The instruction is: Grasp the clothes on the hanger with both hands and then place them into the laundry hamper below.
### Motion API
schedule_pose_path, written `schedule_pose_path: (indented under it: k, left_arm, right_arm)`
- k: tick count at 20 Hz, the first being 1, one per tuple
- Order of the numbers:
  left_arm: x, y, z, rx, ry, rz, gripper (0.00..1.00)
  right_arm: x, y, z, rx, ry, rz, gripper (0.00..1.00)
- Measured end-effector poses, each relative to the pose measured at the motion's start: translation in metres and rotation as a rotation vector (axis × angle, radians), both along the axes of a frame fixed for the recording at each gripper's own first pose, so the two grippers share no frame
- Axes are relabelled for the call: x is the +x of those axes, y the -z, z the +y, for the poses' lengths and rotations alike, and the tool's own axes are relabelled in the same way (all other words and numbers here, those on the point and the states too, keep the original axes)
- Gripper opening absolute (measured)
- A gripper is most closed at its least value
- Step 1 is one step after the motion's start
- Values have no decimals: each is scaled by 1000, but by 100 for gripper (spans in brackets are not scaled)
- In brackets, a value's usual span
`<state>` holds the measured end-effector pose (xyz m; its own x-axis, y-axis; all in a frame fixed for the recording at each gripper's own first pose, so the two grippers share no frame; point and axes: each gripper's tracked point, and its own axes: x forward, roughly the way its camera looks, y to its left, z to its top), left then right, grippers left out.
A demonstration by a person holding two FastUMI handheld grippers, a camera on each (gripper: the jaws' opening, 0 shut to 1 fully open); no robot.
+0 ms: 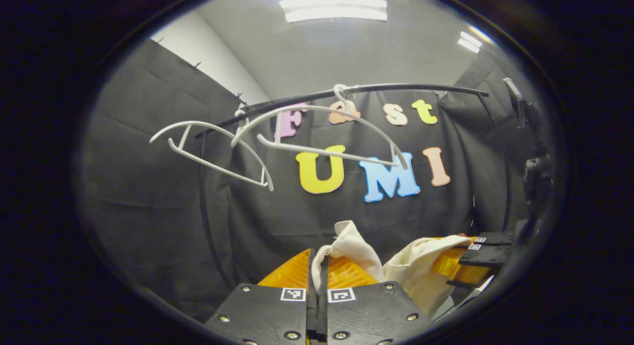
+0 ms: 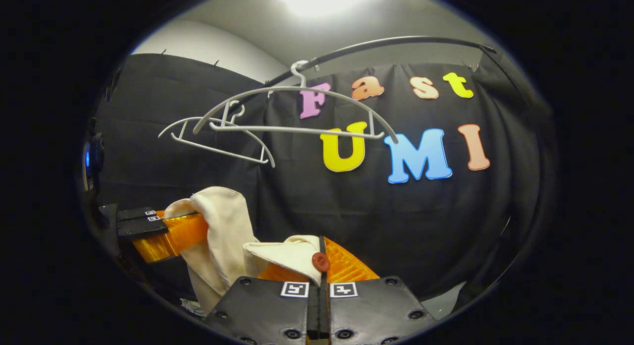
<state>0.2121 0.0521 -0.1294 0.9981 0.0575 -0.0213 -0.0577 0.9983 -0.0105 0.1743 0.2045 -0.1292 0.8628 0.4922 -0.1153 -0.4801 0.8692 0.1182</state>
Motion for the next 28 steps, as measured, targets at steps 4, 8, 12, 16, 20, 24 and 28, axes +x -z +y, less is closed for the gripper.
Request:
schedule_pose_path:
  k: [4,8,12,16,20,24,28]
  left_arm:
    - [2,70,-4,-4,12,77,1]
    - [-19,133,-2,1,15,161,1]
    - [-17,188,-3,15,15,267,1]
    - [-21,251,-1,24,4,388,1]
    - [-62,310,5,56,21,531,1]
    - [-89,337,-5,35,59,652,2]
    - [-117,346,-11,88,109,703,55]
  right_arm:
    - [-16,68,-1,-35,3,91,1]
    - [-24,124,-6,-97,9,168,2]
    - [-35,171,-10,-138,10,248,1]
    - [-50,213,-17,-188,11,330,4]
    - [-72,236,-24,-240,13,402,4]
    - [-90,248,-22,-280,3,448,7]
    - [-105,257,-31,-325,7,531,27]
